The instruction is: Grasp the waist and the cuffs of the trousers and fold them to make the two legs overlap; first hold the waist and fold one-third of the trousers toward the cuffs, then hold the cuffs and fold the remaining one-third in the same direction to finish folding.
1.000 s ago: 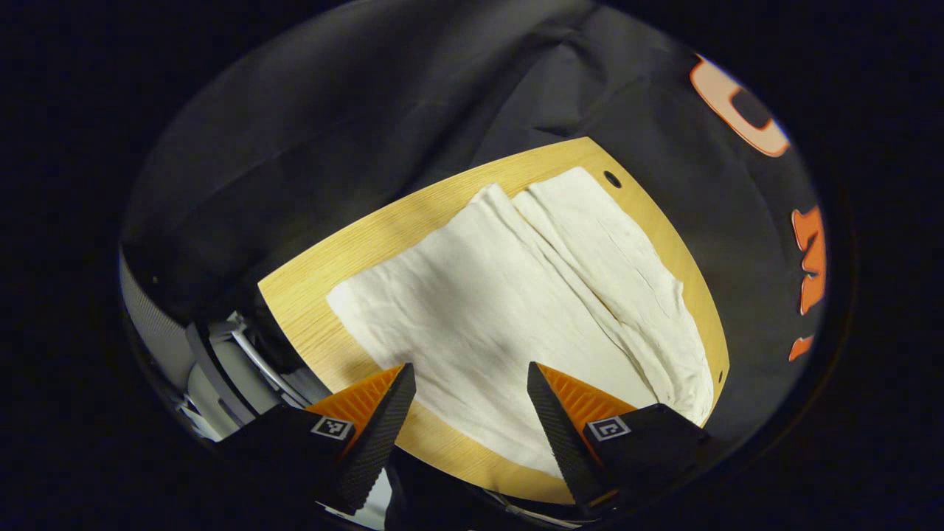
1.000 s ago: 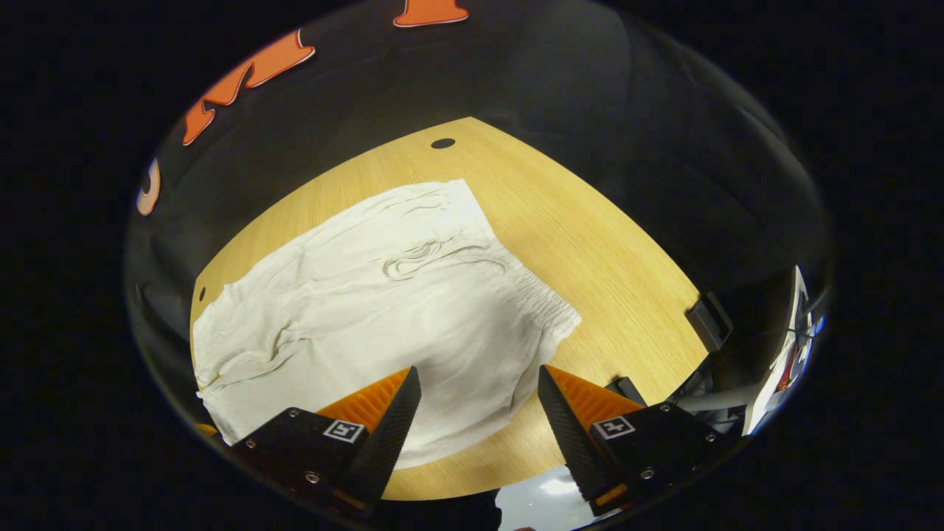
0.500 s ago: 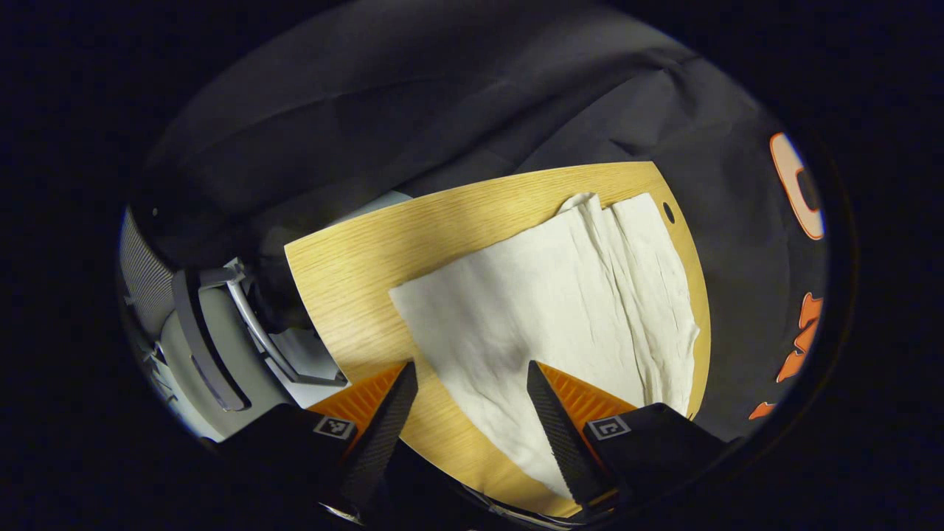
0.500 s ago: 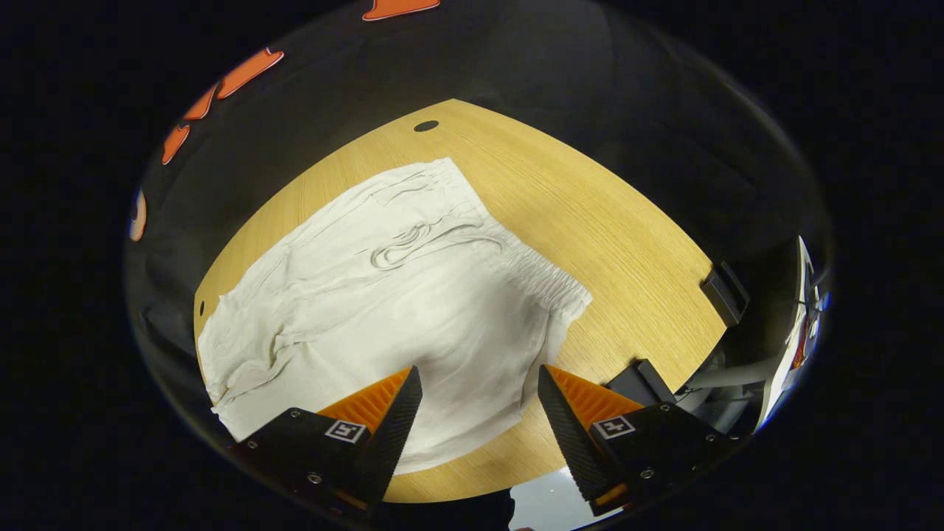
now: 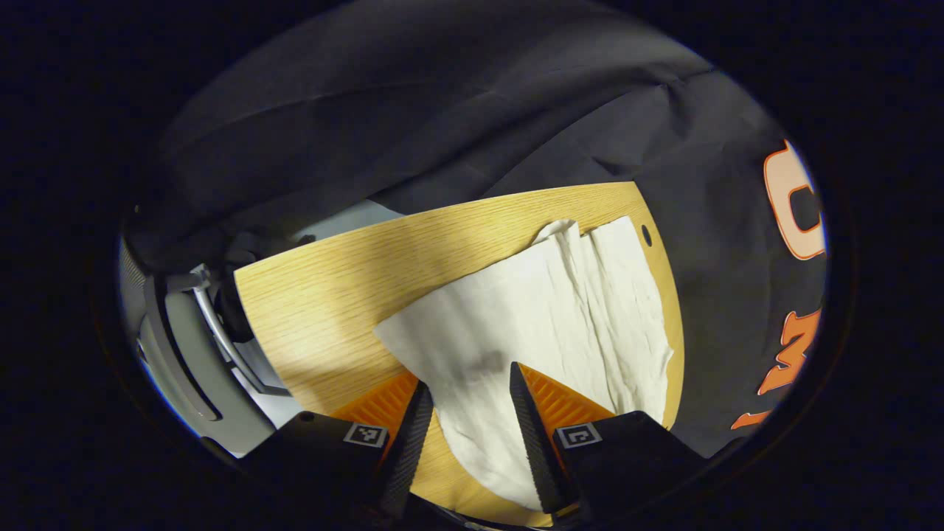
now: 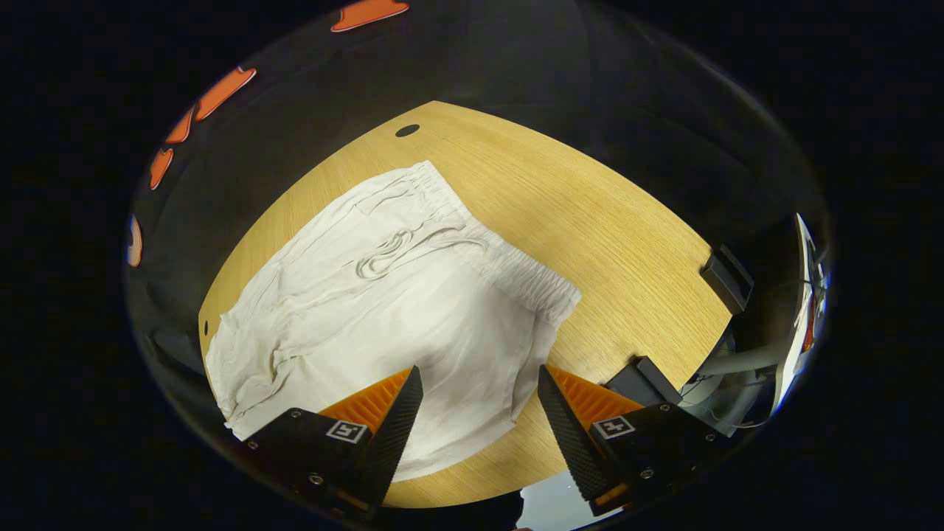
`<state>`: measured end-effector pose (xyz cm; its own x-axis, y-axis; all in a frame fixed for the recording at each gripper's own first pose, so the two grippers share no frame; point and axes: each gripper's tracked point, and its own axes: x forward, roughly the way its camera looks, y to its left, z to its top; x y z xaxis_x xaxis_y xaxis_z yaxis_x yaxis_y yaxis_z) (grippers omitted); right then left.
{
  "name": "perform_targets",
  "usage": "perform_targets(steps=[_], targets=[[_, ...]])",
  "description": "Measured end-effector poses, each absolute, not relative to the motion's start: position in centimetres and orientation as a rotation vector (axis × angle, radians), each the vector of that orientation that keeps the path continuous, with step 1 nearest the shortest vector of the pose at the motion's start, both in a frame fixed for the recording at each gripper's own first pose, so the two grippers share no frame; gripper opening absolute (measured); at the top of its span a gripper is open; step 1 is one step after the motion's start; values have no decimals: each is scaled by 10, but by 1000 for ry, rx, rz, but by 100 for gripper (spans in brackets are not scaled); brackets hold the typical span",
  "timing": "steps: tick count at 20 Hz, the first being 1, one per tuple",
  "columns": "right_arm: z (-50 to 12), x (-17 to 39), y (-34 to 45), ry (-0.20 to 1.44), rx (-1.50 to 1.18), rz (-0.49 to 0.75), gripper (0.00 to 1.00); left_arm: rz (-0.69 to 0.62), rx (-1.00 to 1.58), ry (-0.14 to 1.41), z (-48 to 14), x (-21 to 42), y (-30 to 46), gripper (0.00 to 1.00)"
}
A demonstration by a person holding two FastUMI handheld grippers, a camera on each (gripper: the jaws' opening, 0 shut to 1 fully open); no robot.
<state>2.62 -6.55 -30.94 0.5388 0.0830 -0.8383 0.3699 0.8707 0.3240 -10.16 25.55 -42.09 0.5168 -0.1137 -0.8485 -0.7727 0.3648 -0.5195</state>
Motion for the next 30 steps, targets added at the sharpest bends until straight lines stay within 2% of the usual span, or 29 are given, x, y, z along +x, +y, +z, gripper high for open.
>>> perform_targets(steps=[2,3,4,5,7,8,10,12,13,14,15,16,20,21,25,30], targets=[[-312,25,-74,993,530,-198,95,518,-1156,936,-425,-96,258,54],[-313,26,-79,986,541,-207,95,518,-1156,932,-429,-94,258,36],[-315,26,-84,979,554,-220,95,517,-1157,934,-431,-91,259,30],[-317,26,-87,977,574,-230,94,513,-1153,925,-430,-92,257,11],[-322,29,-90,974,617,-242,90,493,-1118,931,-429,-92,257,3],[-327,30,-92,976,632,-252,89,486,-1109,933,-428,-90,254,6],[-333,36,-97,965,655,-275,87,495,-1078,926,-426,-87,254,4],[-344,40,-103,962,699,-336,80,489,-1046,932,-422,-87,256,4],[-347,43,-100,964,743,-348,71,486,-1038,928,-419,-84,257,4],[-352,44,-99,968,772,-357,67,483,-1033,921,-415,-83,259,4],[-357,44,-99,977,799,-368,54,482,-1029,916,-412,-80,261,4],[-355,47,-96,967,854,-366,57,476,-1018,920,-409,-79,263,4],[-361,54,-93,957,992,-405,33,432,-991,891,-391,-67,268,2],[-359,54,-95,939,1015,-407,18,419,-979,889,-389,-64,267,4],[-342,56,-98,888,1052,-397,7,394,-975,869,-376,-53,268,4],[-311,63,-99,883,990,-357,5,339,-964,850,-361,-33,277,4]])
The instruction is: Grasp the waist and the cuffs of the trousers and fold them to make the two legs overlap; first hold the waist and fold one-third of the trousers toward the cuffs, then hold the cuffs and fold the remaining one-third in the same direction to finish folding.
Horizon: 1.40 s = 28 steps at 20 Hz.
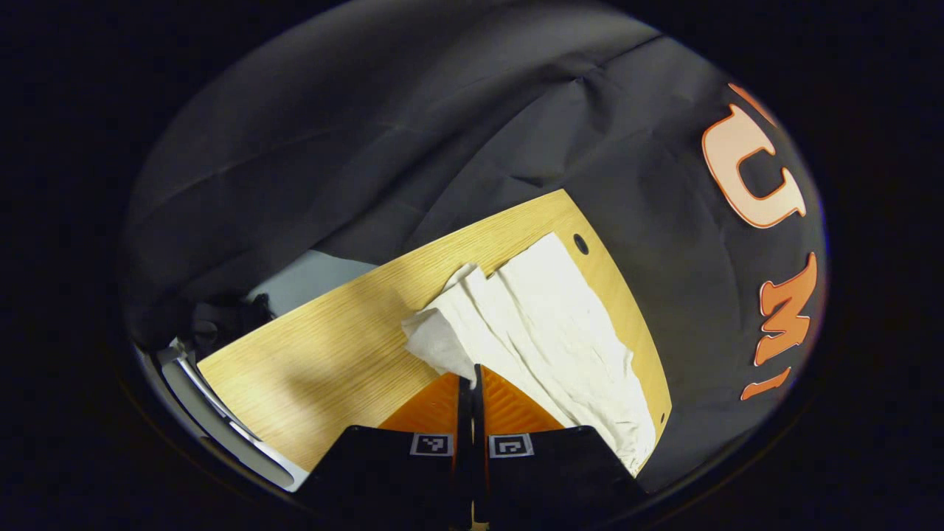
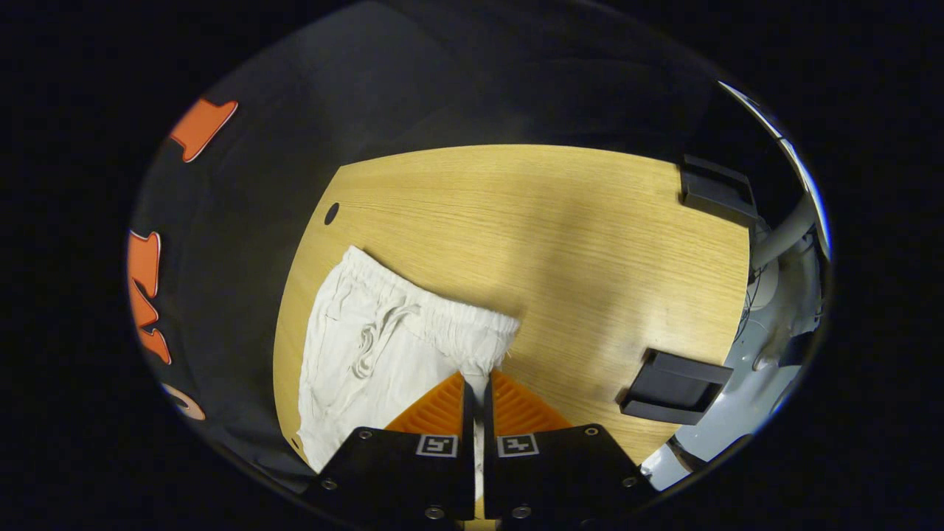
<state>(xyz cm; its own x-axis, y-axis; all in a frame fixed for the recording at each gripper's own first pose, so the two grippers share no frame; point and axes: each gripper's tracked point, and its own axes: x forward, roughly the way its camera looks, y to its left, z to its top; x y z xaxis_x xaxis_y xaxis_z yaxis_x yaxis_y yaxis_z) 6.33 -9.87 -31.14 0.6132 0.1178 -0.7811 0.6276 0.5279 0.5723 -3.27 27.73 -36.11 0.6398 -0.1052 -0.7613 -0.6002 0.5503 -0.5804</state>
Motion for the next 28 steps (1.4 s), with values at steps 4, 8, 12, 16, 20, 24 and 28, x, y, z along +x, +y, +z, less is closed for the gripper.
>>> perform_targets(steps=[4,8,12,16,20,24,28], targets=[[-283,76,-96,858,987,-336,5,262,-926,839,-343,5,281,4],[-253,91,-91,808,1024,-338,5,179,-871,838,-331,40,280,4],[-234,101,-85,771,1061,-356,5,112,-839,836,-326,79,284,4],[-222,110,-75,769,1069,-369,5,71,-809,863,-334,111,287,4],[-217,125,-66,797,1099,-367,5,57,-797,872,-335,136,291,4],[-216,153,-54,831,1129,-336,5,48,-805,875,-338,166,297,4],[-212,179,-46,852,1166,-304,5,48,-803,869,-331,186,298,4]])
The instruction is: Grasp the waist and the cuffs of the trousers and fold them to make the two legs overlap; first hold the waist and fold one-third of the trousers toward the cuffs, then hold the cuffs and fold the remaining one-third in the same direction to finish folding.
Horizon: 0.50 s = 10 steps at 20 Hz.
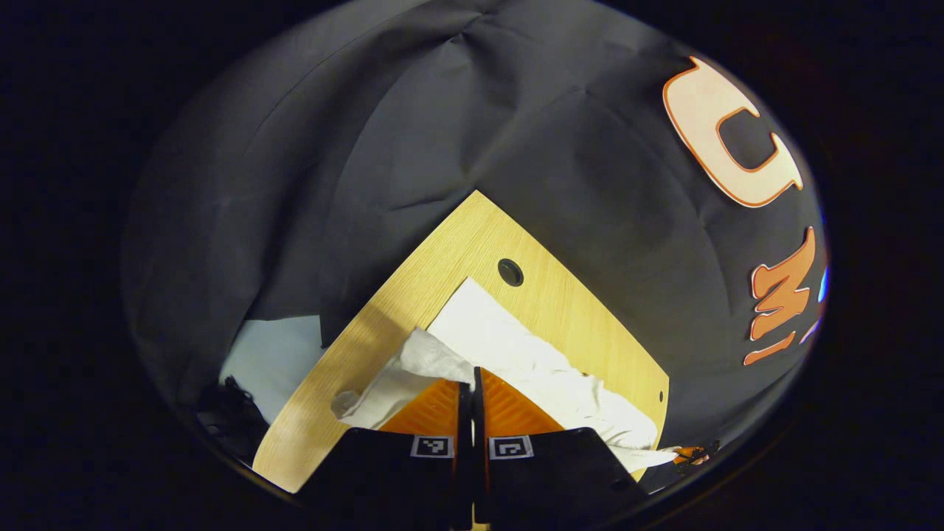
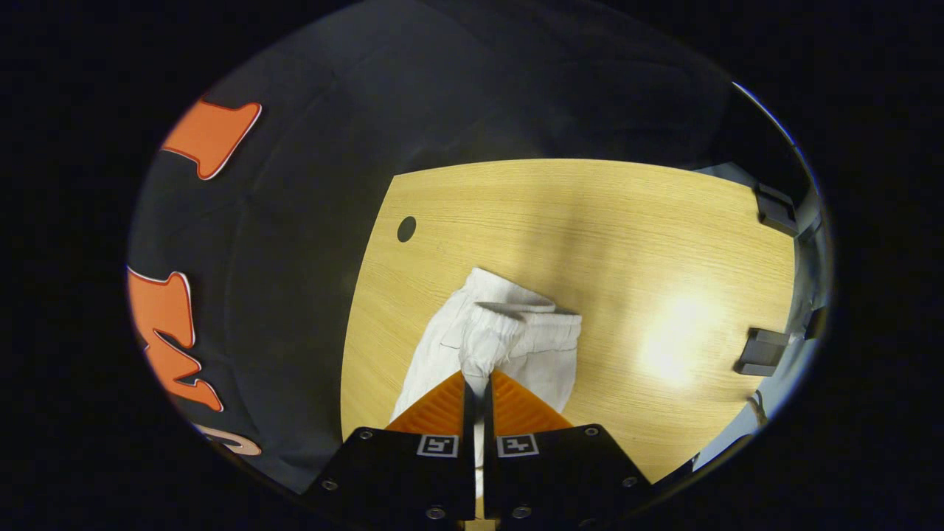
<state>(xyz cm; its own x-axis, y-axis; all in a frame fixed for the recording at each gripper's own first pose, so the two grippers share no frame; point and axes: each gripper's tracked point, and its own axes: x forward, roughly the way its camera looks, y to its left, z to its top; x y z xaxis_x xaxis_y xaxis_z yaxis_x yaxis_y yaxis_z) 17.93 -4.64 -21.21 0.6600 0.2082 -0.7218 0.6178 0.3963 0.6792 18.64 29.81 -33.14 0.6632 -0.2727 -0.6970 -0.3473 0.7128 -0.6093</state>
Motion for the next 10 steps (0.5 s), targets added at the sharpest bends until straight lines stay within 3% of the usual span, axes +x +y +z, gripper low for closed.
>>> perform_targets(steps=[10], targets=[[-231,250,-36,921,1213,-281,5,66,-717,938,-340,228,292,4]])
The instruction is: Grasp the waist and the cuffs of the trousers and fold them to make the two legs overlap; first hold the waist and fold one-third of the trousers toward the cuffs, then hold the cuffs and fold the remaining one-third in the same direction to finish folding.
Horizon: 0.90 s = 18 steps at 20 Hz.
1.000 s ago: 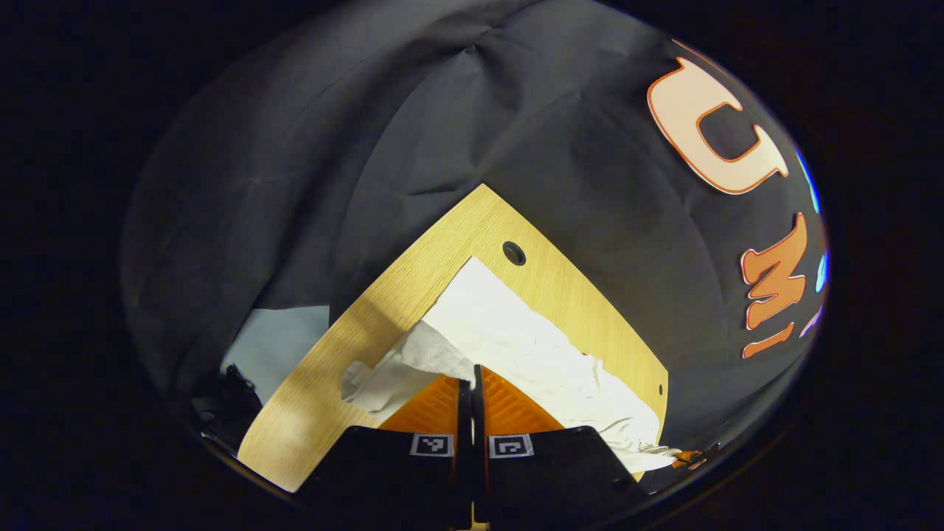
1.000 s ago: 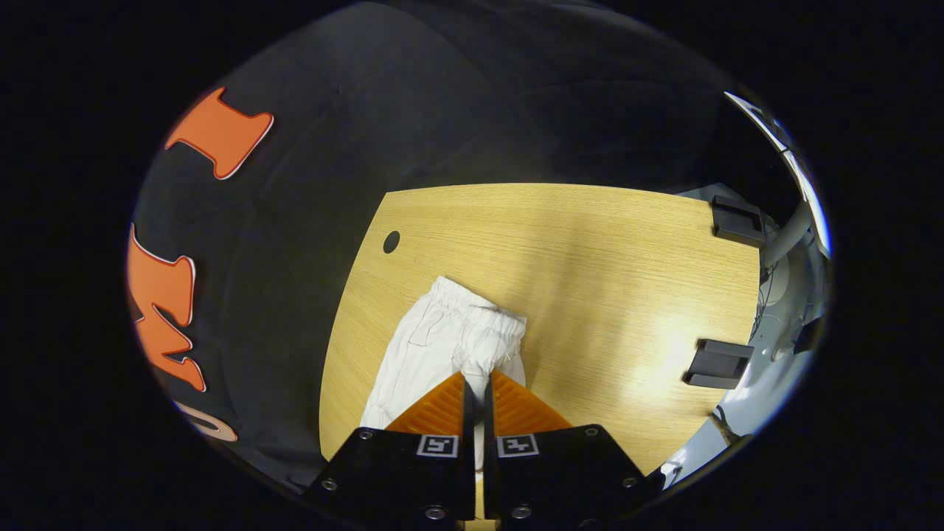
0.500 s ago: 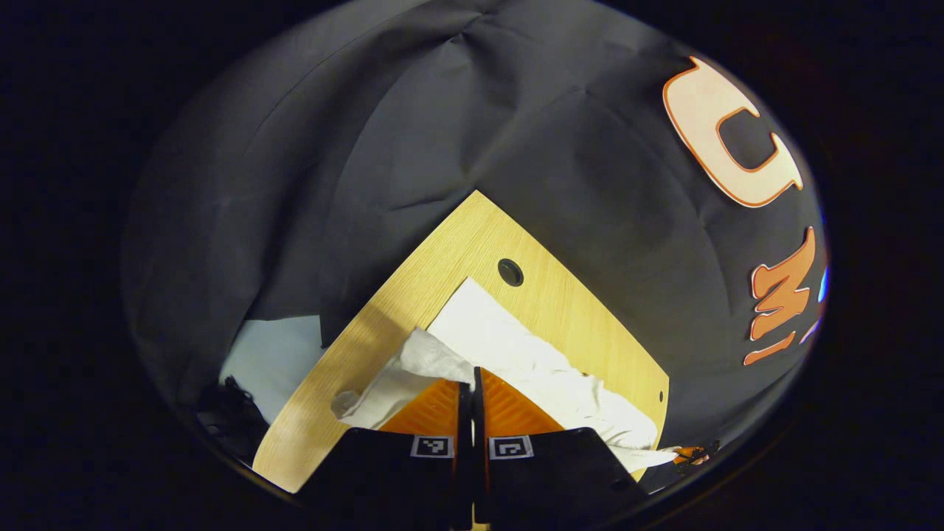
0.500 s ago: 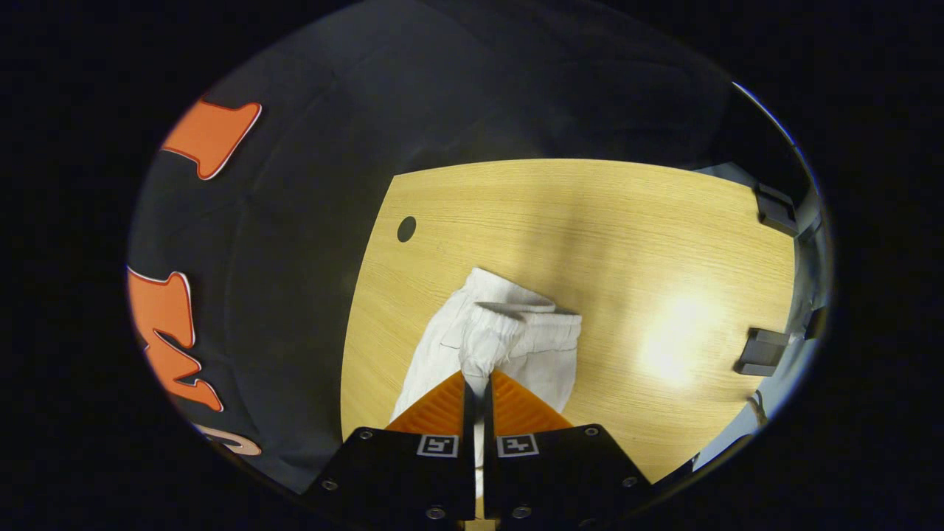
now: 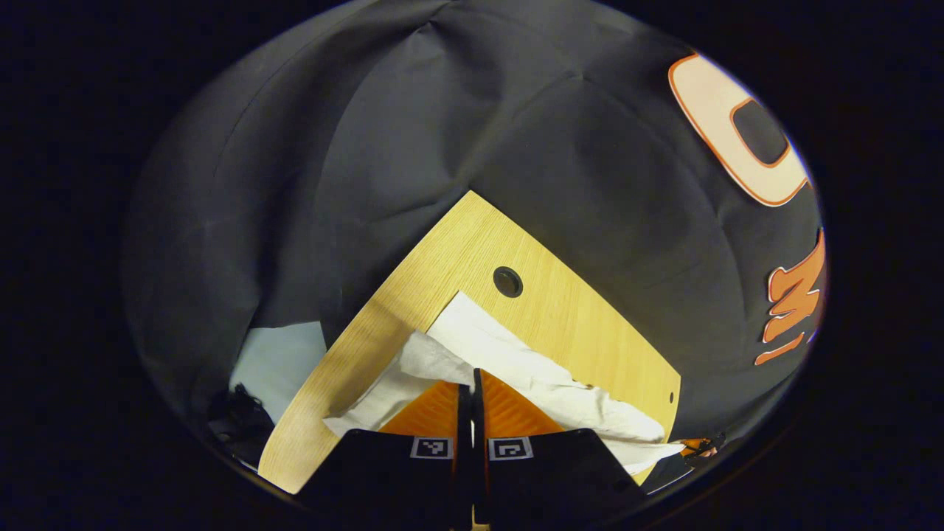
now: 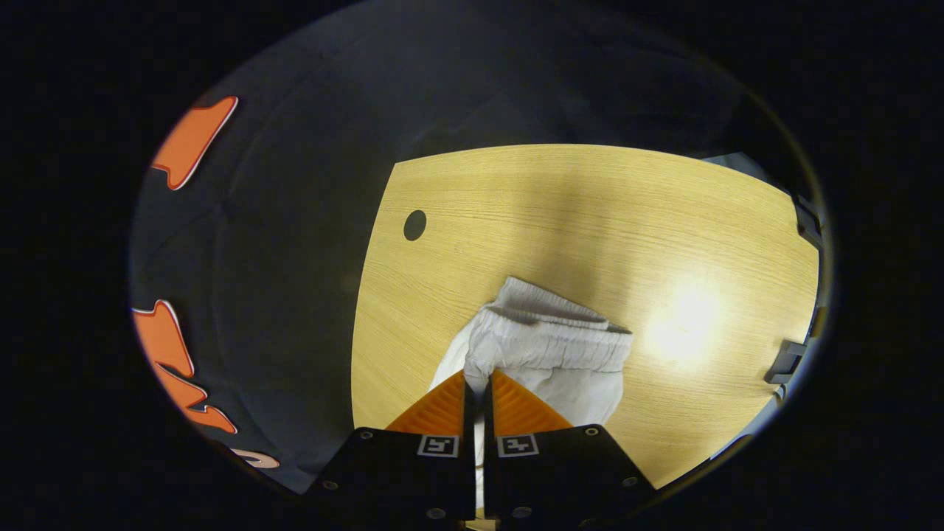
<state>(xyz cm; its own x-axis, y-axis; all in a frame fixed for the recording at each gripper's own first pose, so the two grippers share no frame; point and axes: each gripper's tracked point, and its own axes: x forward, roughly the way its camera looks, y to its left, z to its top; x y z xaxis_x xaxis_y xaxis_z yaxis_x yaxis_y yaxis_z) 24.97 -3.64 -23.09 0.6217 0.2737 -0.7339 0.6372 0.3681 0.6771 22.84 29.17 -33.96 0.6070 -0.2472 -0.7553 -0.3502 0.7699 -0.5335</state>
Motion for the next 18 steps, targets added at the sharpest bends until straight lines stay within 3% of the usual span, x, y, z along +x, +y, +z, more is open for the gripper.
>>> perform_targets(steps=[6,9,10,11,15,16,17,18], targets=[[-241,277,-36,920,1283,-285,5,68,-657,883,-343,269,284,5],[-242,288,-38,863,1293,-271,5,83,-669,874,-348,280,274,16],[-238,289,-36,840,1299,-248,6,94,-667,871,-349,281,274,12],[-233,289,-37,824,1303,-221,11,105,-664,862,-345,284,273,36],[-223,290,-47,750,1290,-183,37,161,-703,712,-318,302,283,77],[-221,287,-55,751,1264,-188,40,166,-692,717,-313,299,285,88],[-222,283,-61,753,1229,-189,36,161,-670,746,-318,294,280,98],[-226,277,-66,760,1188,-189,49,154,-638,778,-319,287,277,99]])
